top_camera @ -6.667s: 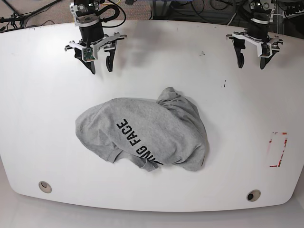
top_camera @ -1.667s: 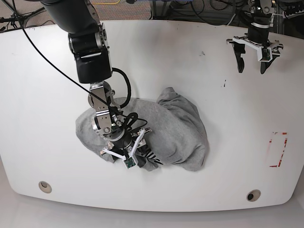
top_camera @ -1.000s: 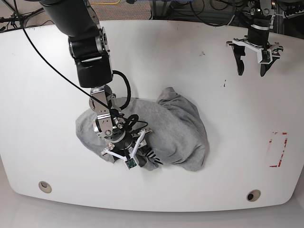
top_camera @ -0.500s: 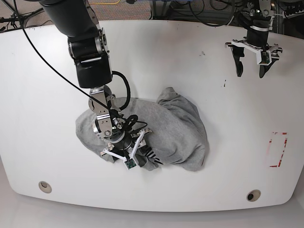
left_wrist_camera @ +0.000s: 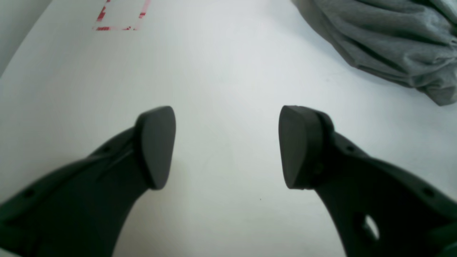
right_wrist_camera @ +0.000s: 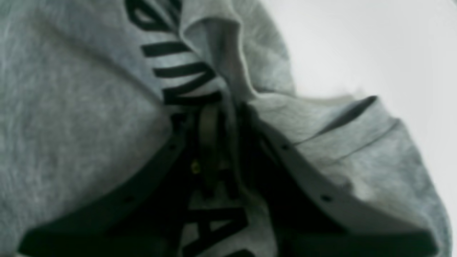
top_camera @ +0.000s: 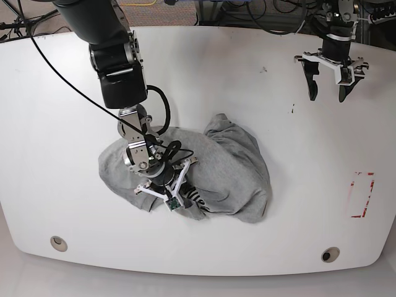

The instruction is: Fold the T-shirt properly

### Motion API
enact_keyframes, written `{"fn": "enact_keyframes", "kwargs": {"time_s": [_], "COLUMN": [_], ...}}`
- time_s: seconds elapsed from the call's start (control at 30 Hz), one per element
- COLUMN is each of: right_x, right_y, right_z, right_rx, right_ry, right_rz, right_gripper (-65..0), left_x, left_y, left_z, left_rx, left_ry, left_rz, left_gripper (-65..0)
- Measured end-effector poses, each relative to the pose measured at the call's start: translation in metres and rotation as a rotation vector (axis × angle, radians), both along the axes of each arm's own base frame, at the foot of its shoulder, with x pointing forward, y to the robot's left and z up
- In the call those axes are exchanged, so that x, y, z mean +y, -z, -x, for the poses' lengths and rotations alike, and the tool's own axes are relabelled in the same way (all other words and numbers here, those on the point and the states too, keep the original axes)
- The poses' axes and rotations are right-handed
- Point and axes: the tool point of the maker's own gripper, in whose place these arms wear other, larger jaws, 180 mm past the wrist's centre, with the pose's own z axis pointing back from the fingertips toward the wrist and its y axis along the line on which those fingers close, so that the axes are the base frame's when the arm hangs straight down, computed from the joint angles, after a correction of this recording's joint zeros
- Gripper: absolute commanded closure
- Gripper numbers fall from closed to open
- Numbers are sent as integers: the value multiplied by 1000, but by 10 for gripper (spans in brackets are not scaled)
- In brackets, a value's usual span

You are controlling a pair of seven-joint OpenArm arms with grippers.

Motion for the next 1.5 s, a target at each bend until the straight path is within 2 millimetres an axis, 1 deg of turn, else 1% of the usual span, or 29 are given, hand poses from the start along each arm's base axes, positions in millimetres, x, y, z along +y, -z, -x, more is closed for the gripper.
{"fn": "enact_keyframes", "kwargs": {"time_s": [0.03, 0.23, 0.3, 0.37, 0.5, 0.57, 0.63, 0.7, 0.83, 0.97, 1.1, 1.33, 1.5], "right_x": [3, 13, 16, 19, 18, 16, 14, 10, 4, 2, -2, -7, -9], "right_y": [2, 4, 3, 3, 2, -2, -5, -10, -17, -13, -16, -28, -33], "right_z": [3, 6, 7, 8, 7, 3, -1, -5, -11, -13, -16, -28, -27], "right_rx": [4, 3, -1, -3, -4, -10, -16, -29, -47, -32, -36, -61, -76], "right_ry": [-12, -52, -69, -82, -80, -69, -60, -51, -48, -60, -52, -46, -41], "right_rz": [7, 32, 42, 50, 46, 36, 31, 27, 28, 36, 30, -15, -19], "right_gripper": [-79, -169, -187, -189, -117, -62, -20, 0, 0, -1, -4, -48, -92], "left_x": [0, 0, 0, 0, 0, 0, 0, 0, 0, 0, 0, -1, -3], "left_y": [0, 0, 0, 0, 0, 0, 0, 0, 0, 0, 0, 0, 0], "left_z": [0, 0, 0, 0, 0, 1, 0, 0, 0, 0, -1, 0, 0], "left_rx": [0, 0, 0, 0, 1, 1, 2, 2, 2, 0, -1, 3, 4], "left_ry": [0, 0, 0, 0, 0, 0, 1, 1, 0, 0, 1, 7, 19], "left_rz": [0, 0, 0, 0, 0, -1, -4, -5, -4, -4, -4, -7, -3], "left_gripper": [-425, -427, -426, -427, -428, -427, -426, -425, -424, -424, -425, -423, -423]}}
